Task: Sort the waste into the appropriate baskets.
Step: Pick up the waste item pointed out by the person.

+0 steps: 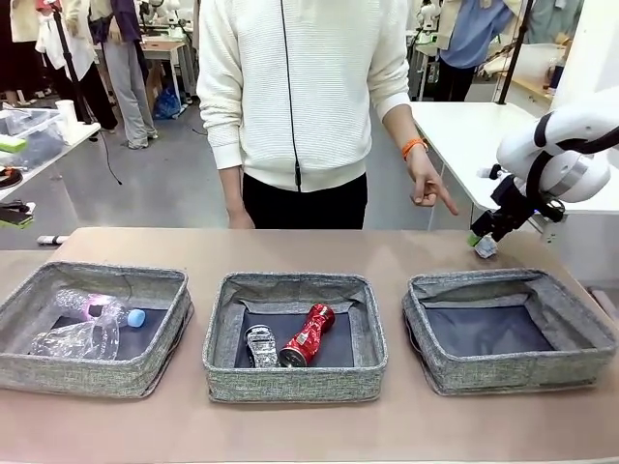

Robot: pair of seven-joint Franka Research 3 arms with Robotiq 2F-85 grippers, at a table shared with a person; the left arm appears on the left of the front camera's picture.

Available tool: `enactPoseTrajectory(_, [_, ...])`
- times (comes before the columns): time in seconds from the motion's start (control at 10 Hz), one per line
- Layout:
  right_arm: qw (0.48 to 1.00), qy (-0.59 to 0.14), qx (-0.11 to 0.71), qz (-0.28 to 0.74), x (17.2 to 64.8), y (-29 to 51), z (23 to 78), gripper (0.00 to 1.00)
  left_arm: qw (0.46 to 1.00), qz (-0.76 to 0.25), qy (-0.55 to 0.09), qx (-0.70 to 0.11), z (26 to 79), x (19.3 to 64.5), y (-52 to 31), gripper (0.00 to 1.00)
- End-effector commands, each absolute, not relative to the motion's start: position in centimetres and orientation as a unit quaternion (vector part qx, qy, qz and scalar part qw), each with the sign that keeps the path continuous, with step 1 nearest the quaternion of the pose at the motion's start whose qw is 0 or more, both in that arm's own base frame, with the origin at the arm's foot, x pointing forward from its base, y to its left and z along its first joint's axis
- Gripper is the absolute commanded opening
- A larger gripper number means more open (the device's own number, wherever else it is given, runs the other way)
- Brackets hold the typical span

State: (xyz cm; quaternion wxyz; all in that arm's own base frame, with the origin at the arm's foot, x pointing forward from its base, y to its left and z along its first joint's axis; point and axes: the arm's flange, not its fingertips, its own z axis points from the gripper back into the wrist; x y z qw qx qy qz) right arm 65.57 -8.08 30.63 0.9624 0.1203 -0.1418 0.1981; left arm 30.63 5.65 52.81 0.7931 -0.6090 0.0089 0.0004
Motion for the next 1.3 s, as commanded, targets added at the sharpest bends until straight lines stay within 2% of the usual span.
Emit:
enactPoseTrajectory(0.0, [0.967,-0.137,0.112,0.186,65.70,-8.00,30.79,0.40,0.789,0.003,0.012,-0.614,53.39,30.58,5.37,1.00])
enactPoseTrajectory(0.1, [0.967,-0.136,0.111,0.184,65.67,-8.05,30.80,0.40,0.789,0.003,0.012,-0.614,53.39,30.58,5.37,1.00])
enactPoseTrajectory(0.2, [0.968,-0.133,0.111,0.183,65.68,-8.15,30.79,0.00,0.789,0.003,0.012,-0.614,53.39,30.58,5.37,1.00])
enactPoseTrajectory(0.3, [0.968,-0.130,0.110,0.183,65.67,-8.20,30.78,0.35,0.789,0.003,0.012,-0.614,53.39,30.58,5.37,1.00])
enactPoseTrajectory(0.4, [0.968,-0.130,0.110,0.184,65.64,-8.23,30.81,0.00,0.789,0.003,0.012,-0.614,53.39,30.58,5.37,1.00])
enactPoseTrajectory(1.2, [0.969,-0.120,0.111,0.184,65.75,-8.22,30.71,0.00,0.789,0.003,0.012,-0.614,53.39,30.58,5.37,1.00])
